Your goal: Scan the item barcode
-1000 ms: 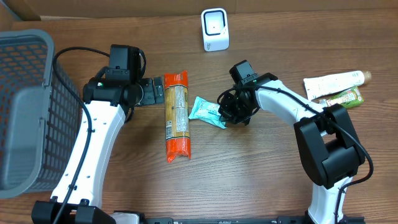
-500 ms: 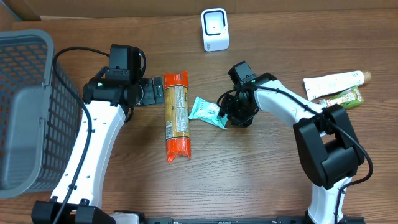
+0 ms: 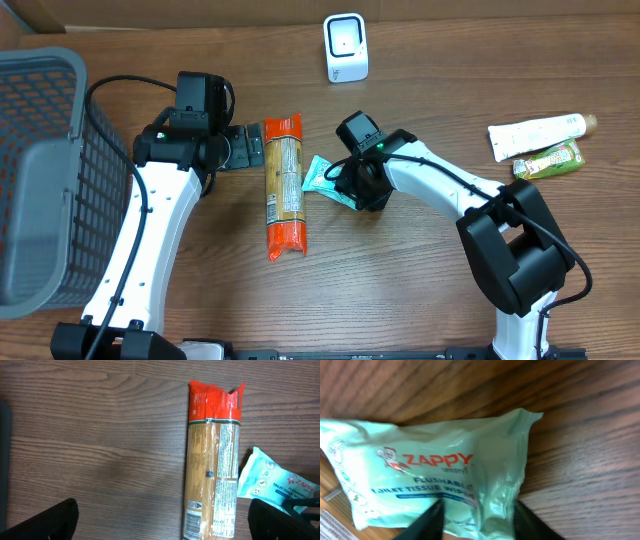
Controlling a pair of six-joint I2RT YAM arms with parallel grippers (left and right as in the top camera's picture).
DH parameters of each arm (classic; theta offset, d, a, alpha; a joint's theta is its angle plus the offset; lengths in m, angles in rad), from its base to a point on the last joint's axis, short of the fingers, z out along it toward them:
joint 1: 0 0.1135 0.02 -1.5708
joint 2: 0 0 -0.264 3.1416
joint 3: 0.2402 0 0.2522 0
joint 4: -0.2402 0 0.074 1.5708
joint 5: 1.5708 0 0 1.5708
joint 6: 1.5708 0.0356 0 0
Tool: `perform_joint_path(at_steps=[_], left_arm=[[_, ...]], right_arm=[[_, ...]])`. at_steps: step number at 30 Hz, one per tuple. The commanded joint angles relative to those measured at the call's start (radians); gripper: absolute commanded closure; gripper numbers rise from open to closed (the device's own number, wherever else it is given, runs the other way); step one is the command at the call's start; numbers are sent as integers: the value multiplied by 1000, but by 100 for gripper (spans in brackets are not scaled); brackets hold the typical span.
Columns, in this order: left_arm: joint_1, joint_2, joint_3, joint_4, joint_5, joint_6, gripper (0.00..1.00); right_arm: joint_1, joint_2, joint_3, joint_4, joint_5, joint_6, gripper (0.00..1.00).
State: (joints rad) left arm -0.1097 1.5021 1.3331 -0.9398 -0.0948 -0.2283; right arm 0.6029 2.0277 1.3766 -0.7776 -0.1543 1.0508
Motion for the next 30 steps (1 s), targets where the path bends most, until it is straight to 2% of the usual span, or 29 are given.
perform_joint_path(at_steps=[1,6,12,17,22,23,24,26,27,28,30], left_arm=[[-2,2,5,2,-10,23,0],[-2,2,5,2,-9,23,0],[-2,2,5,2,-9,23,1],[-2,2,5,2,-10,23,0],[-2,2,5,2,-9,23,0],[-2,2,5,2,-10,23,0],[-2,2,5,2,-10,23,0],[-2,2,5,2,-10,23,1],[-2,2,5,2,-10,23,0],[-2,2,5,2,-10,23,1],[-2,2,5,2,-10,23,1]], right_arm=[[3,31,-3,-5,66,54,70],[3,41,-3,6,64,53,94],[3,41,0,8,47,19,96],[-34,24,80,-61,8,-187,96],[-108,19,187,-211,24,-484,96],[-121,19,197,-227,31,-523,96],[-151,19,202,-238,36,-636,96],[-179,19,201,-239,55,-724,96],[-191,19,200,-240,58,-763,95],[-201,19,200,-240,55,-777,86],[-217,19,200,-236,5,-796,60]])
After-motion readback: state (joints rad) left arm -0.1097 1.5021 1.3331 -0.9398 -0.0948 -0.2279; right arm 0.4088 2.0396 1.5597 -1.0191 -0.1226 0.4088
